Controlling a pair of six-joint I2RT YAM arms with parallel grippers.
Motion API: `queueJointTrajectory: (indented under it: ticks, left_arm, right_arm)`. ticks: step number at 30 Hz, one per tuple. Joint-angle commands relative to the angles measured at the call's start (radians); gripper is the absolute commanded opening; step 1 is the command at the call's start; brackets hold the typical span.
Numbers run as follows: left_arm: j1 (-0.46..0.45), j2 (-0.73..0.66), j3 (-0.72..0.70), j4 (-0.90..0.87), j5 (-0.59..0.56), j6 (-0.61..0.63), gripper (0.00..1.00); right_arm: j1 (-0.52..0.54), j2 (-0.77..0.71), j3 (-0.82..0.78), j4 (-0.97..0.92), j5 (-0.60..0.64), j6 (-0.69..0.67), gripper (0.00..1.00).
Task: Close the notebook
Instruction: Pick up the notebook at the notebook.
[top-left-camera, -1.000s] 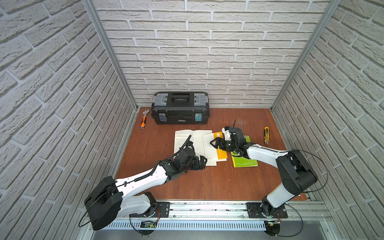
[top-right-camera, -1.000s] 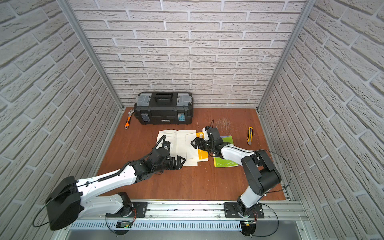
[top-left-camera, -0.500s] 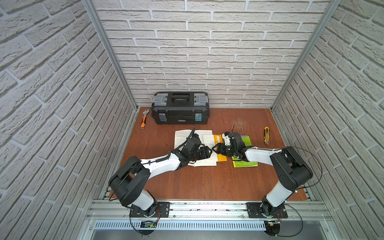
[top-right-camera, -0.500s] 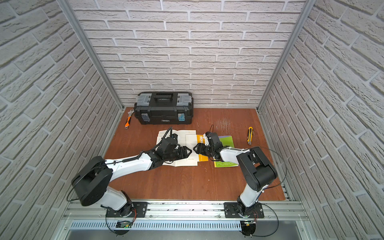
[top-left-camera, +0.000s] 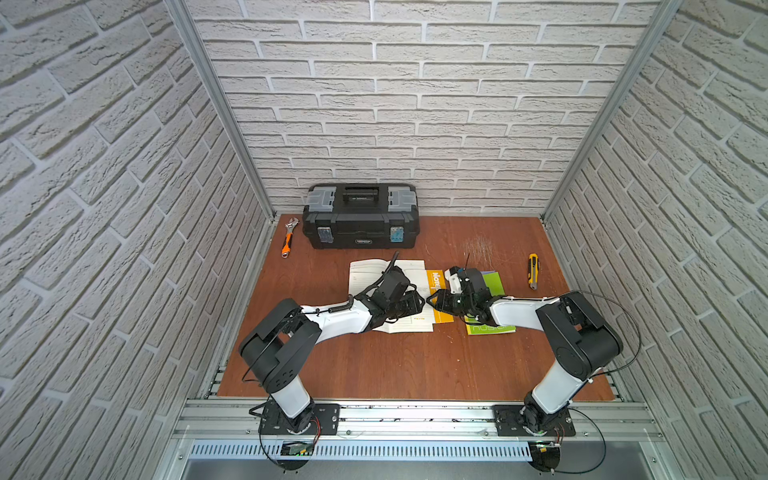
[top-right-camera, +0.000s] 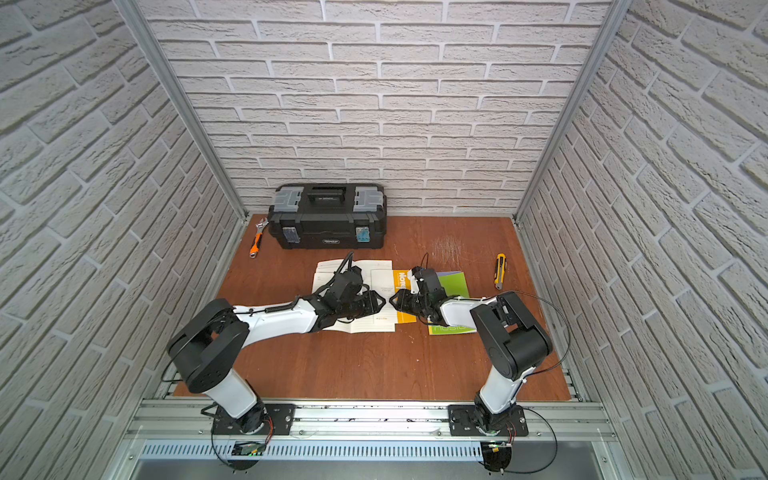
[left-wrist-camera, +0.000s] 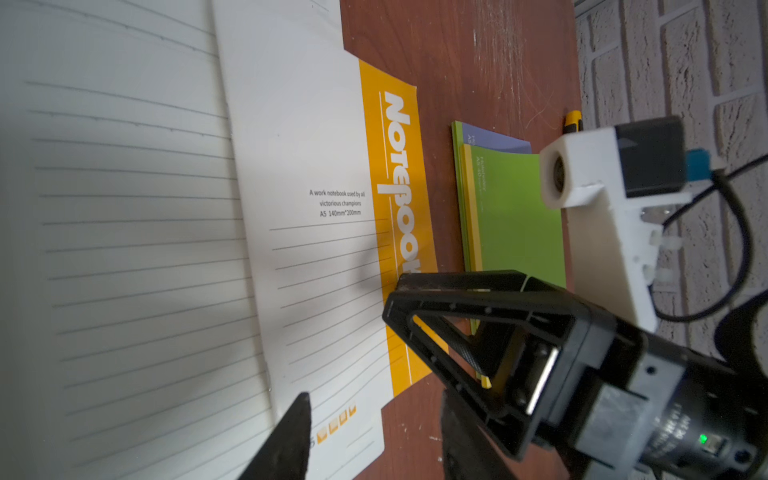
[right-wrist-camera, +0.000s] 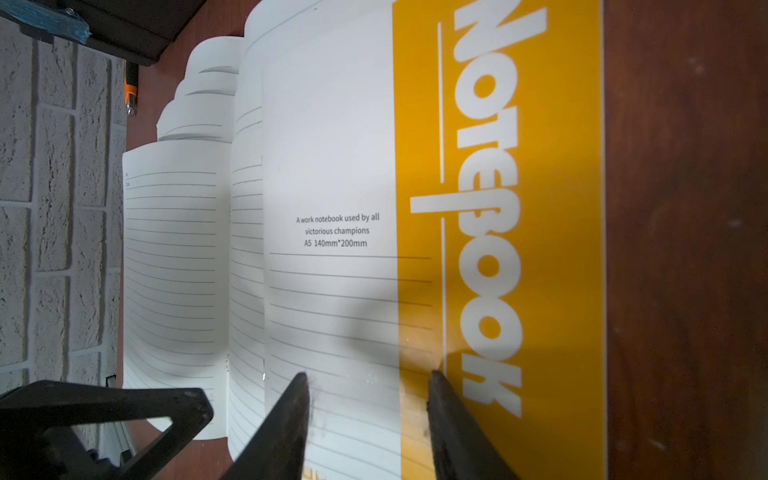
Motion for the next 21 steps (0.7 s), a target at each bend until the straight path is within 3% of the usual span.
queueJointTrajectory:
  ticks: [1, 10, 16, 21]
  left_arm:
    - [0.014, 0.02, 0.01, 0.006, -0.035, -0.002, 0.5]
    - [0.028, 0.079, 0.033, 0.005, -0.032, 0.0, 0.51]
    - [0.033, 0.11, 0.018, 0.066, -0.023, -0.023, 0.39]
    - [0.033, 0.126, 0.017, 0.092, -0.017, -0.034, 0.39]
  right_arm:
    - [-0.004, -0.004, -0.013, 0.021, -0.005, -0.003, 0.49]
    - [-0.007, -0.01, -0.019, 0.017, -0.007, -0.005, 0.5]
    - [-0.008, -0.013, -0.015, 0.008, -0.008, -0.009, 0.5]
    - [-0.011, -0.011, -0.014, 0.008, -0.009, -0.012, 0.51]
